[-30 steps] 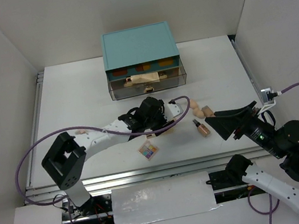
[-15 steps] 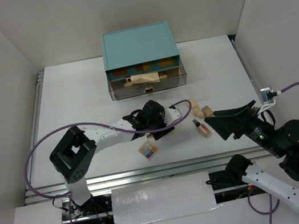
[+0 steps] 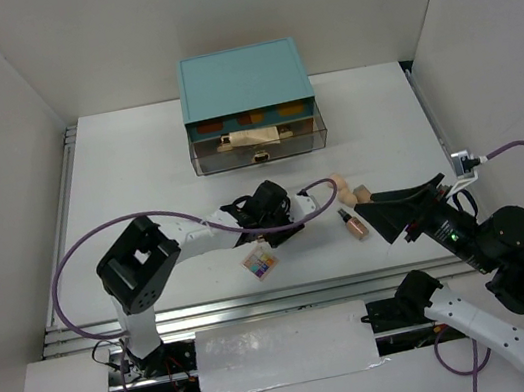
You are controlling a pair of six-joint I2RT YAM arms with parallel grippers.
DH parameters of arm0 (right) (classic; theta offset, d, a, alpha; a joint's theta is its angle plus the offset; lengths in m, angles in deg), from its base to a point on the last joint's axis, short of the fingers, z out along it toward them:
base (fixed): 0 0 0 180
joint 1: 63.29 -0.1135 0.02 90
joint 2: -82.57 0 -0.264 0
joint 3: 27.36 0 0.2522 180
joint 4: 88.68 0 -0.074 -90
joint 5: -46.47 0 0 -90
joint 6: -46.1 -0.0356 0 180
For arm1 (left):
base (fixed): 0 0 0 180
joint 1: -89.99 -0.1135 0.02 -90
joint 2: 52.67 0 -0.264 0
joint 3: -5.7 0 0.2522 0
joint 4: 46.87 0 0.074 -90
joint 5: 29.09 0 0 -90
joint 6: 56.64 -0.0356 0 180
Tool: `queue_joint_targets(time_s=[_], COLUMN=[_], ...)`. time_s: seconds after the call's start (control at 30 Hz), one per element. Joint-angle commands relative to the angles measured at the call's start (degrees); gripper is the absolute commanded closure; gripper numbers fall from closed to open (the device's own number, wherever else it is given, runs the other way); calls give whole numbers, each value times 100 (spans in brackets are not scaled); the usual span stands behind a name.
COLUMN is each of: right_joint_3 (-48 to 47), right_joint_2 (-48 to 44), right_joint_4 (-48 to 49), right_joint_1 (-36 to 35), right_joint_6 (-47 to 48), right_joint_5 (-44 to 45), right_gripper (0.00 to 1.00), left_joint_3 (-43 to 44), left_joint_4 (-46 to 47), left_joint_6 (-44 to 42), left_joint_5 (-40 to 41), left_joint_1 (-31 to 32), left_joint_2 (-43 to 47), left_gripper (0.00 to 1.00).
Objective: Organize the makeup
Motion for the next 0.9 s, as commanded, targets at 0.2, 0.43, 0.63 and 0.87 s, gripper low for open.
queue_joint_targets(time_s=[0.2, 0.43, 0.63, 0.87], right_joint_3=[-133, -142, -221, -423], right_joint_2=[-98, -63, -151, -142], right_joint_4=[212, 230, 142, 45], right_joint_1=[-13, -13, -13, -13], right_joint_6=[153, 127, 118, 188], right_joint_5=[35, -9, 79, 167], right_gripper=[0, 0, 0, 0], left_joint_3=[65, 478, 856, 1550], left_joint_4=[-213, -512, -820, -1435], left_joint_6=[241, 13, -128, -391], left_joint_5=[-90, 235, 253, 489], left_joint_1=[32, 208, 269, 585], left_joint_2=[69, 587, 1027, 1686], left_gripper=[58, 65, 66, 66])
